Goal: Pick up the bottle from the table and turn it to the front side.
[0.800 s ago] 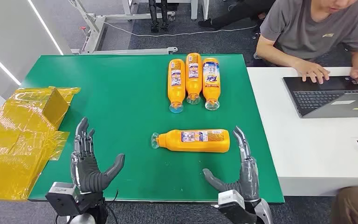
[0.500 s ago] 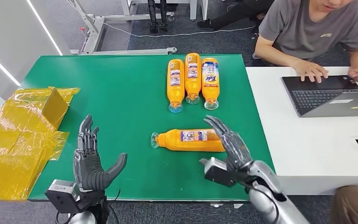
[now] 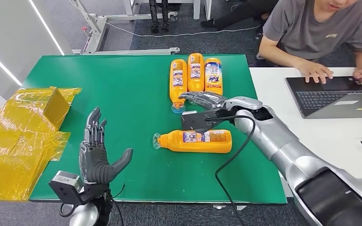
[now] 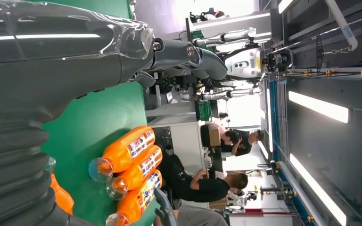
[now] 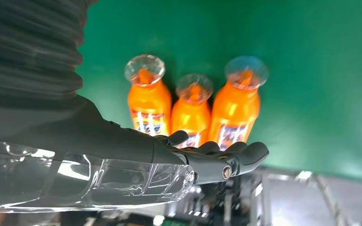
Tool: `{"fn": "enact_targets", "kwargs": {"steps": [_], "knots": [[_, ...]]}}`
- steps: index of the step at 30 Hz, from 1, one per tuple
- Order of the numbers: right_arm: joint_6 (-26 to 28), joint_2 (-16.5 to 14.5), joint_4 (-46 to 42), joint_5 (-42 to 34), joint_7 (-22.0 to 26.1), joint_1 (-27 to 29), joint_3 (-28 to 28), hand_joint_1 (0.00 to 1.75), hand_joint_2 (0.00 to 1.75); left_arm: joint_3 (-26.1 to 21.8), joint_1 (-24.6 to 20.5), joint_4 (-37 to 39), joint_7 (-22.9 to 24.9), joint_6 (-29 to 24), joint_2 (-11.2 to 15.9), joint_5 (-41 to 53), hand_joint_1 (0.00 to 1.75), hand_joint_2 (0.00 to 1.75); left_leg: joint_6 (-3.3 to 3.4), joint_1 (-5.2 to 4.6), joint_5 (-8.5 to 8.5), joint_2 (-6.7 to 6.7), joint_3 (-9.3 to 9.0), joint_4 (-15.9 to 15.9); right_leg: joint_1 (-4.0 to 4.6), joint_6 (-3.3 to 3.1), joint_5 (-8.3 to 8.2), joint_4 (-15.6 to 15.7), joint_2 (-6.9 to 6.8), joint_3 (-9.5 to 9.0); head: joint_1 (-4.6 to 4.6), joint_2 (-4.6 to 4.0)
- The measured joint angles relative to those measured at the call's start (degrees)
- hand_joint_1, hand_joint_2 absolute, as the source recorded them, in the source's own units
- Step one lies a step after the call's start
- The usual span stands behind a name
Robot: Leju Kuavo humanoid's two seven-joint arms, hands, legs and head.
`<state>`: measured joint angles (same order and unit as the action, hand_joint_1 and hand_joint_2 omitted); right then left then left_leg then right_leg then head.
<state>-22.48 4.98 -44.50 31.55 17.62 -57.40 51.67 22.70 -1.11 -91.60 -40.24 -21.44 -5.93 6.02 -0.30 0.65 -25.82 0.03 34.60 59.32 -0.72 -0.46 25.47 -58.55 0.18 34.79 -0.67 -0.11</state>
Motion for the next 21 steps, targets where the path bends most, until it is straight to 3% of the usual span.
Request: {"fn": "enact_targets", "kwargs": {"steps": [7,21], "knots": [[-3.86,-2.69,7.38,-1.70,1.02,-2.31,6.38,0.00,1.75,0.01,-0.23,1.16,0.00,0.75,-0.22,0.06,0.00,1.75,0.00,-0.02,0.00,-0.03,0.04,0.01,-0.01,0.01,0.00,0.05,-0.04,0.01,0.01,0.00],[-3.28,-1.21,13.08,-3.28,-1.37,-0.80,14.77,0.00,1.75,-0.02,-0.32,1.78,0.00,1.38,-1.04,0.48,0.00,1.75,0.01,-0.02,-0.01,-0.02,0.04,0.04,-0.01,0.02,0.00,0.09,-0.01,0.05,-0.01,0.00]]}}
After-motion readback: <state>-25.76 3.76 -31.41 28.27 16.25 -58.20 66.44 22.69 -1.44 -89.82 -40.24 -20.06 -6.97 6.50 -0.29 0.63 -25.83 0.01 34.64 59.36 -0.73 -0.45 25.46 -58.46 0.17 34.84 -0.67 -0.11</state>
